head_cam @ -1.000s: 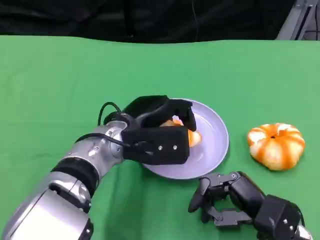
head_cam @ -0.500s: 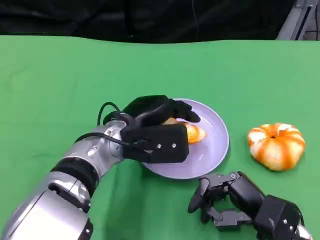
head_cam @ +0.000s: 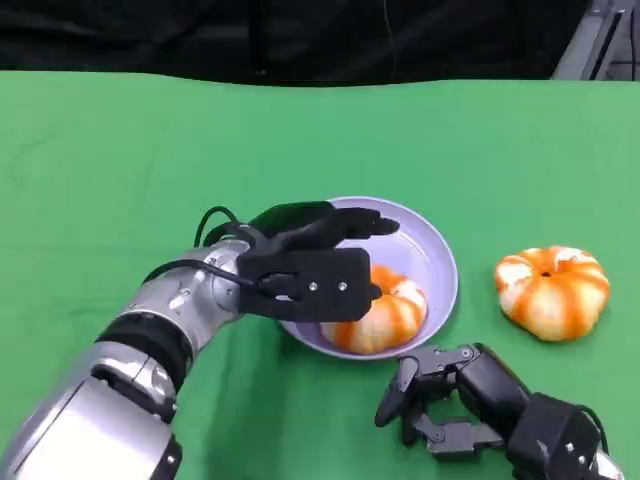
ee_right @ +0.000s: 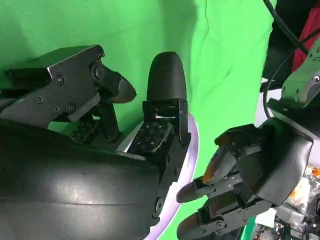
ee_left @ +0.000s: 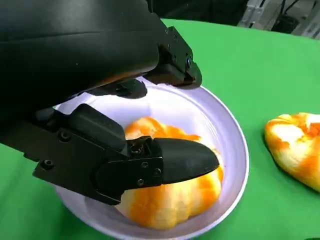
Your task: Grasp the bread from the table and place it into the plate.
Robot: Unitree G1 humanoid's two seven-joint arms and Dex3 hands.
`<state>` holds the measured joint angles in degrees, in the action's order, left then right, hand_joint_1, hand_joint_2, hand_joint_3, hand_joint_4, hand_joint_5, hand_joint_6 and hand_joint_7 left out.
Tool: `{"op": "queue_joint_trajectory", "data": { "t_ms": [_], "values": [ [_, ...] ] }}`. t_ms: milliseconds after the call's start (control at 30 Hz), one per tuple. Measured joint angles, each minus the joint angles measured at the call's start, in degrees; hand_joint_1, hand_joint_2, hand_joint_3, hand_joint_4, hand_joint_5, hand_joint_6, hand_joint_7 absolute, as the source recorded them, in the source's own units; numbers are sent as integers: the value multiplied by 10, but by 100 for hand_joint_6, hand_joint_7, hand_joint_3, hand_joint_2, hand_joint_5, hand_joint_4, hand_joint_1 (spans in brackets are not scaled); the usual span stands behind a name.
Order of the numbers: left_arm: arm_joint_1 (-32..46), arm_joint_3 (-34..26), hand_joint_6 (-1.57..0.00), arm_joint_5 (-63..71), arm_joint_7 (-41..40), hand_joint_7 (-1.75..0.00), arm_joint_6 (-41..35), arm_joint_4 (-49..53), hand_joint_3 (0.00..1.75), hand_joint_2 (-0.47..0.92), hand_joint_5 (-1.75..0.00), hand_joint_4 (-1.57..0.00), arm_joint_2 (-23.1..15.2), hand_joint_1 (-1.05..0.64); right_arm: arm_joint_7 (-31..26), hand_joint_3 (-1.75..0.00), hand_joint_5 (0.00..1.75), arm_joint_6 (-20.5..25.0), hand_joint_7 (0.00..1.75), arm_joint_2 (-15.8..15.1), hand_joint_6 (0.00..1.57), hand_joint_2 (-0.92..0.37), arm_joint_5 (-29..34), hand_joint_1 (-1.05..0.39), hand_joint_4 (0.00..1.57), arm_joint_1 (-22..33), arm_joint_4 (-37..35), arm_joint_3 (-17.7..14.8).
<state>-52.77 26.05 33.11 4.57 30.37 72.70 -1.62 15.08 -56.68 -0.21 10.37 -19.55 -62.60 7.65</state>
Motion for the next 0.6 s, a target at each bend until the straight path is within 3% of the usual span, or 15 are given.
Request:
{"op": "queue_joint_trajectory", "data": {
  "t_ms": [300,600],
  "values": [
    [-1,-10,-27,-12,10,-1,6,-10,82,92,-3,-35,-9,-97,2,-85,134,1,91,0,103,-66,-1,22,95,0,-1,0],
    [8,-66,-32,-71,-11,-2,43,-21,74,92,-3,-39,-19,-95,16,-85,134,2,92,1,102,-66,-12,21,93,0,-1,-3]
  ]
}}
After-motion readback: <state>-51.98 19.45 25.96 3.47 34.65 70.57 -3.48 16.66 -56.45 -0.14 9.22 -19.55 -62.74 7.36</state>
